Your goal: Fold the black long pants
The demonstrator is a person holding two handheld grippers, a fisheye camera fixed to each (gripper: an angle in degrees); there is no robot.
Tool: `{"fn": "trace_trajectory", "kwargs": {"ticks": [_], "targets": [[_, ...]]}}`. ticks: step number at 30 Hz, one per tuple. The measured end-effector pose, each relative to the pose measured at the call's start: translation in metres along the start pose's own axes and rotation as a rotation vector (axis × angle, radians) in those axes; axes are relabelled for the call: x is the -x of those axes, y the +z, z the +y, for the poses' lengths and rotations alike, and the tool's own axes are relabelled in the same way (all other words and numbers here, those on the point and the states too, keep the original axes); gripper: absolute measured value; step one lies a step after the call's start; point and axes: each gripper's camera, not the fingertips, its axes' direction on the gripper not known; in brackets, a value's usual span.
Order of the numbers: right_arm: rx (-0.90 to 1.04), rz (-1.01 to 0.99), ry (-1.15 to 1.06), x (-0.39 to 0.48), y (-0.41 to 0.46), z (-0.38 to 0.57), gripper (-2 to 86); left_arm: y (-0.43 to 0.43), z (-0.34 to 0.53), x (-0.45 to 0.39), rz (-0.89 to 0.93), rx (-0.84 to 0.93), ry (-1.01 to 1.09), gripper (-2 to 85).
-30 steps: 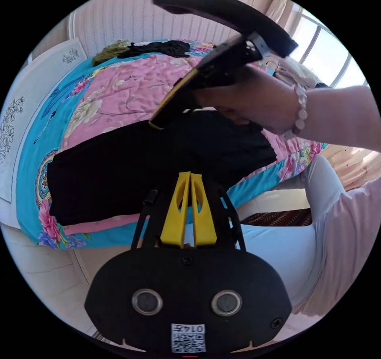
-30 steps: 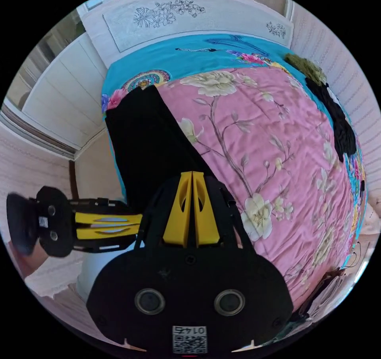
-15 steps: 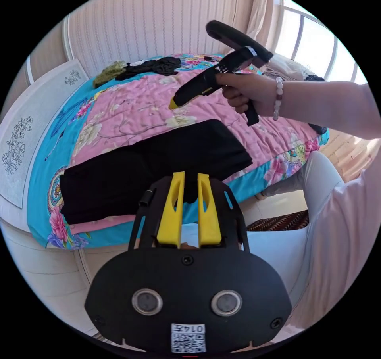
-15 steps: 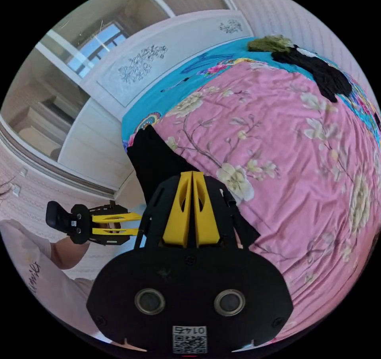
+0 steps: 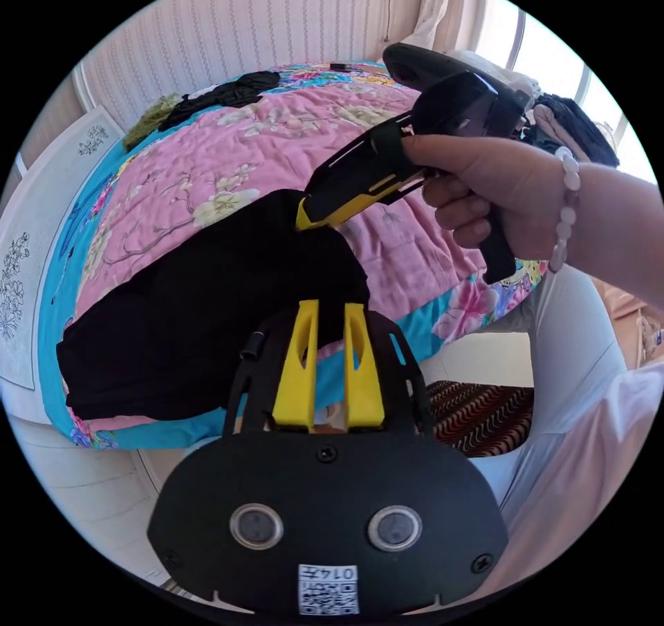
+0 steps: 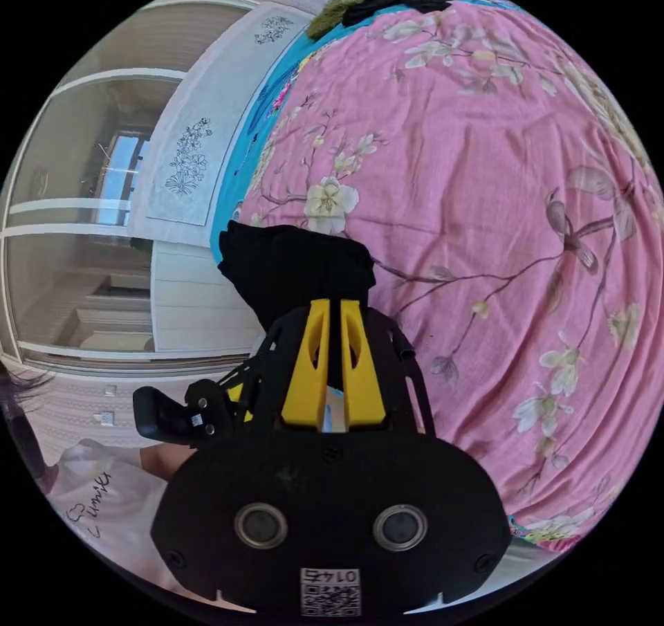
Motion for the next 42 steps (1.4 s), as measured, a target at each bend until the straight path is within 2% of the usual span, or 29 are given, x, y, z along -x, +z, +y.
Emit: {"fn": "trace_trajectory", "kwargs": {"ticks": [7, 15, 20, 25, 27, 31, 33, 36, 40, 42], "targets": [[-0.106, -0.15, -0.007, -0.037, -0.092, 0.024, 0.9, -0.033, -0.011, -0.02, 0.004, -0.102, 0.06, 2.0], [-0.267, -0.095, 0.062, -0.09, -0.24, 0.125, 0.7, -0.05, -0.045, -0.094, 0.313, -0.256, 0.254, 1.9], [-0.298, -0.125, 0.119, -0.094, -0.274, 0.16, 0.7, -0.051, -0.044, -0.096, 0.368, -0.286, 0.294, 2.0], [-0.259, -0.264, -0.031, -0.044, -0.252, 0.12, 0.7, -0.065, -0.018, -0.015, 0.398, -0.341, 0.025, 2.4], [-0.175, -0.295, -0.128, 0.0, -0.221, 0.082, 0.7, -0.078, 0.004, 0.036, 0.339, -0.367, -0.124, 2.7], [-0.069, -0.311, -0.15, 0.064, -0.164, 0.031, 0.6, -0.088, 0.043, 0.116, 0.206, -0.386, -0.402, 3.9], [-0.036, -0.192, -0.197, 0.099, -0.134, 0.012, 0.2, -0.077, 0.065, 0.158, 0.112, -0.343, -0.572, 4.6], [-0.016, -0.083, -0.218, 0.118, -0.122, 0.01, -0.1, -0.061, 0.081, 0.188, 0.045, -0.268, -0.677, 4.9], [0.008, 0.049, -0.294, 0.122, -0.129, 0.04, -0.3, -0.047, 0.081, 0.197, 0.091, -0.264, -0.681, 4.4], [0.081, 0.138, -0.307, 0.116, -0.128, 0.067, -0.3, -0.033, 0.066, 0.192, 0.123, -0.248, -0.632, 4.0]]}}
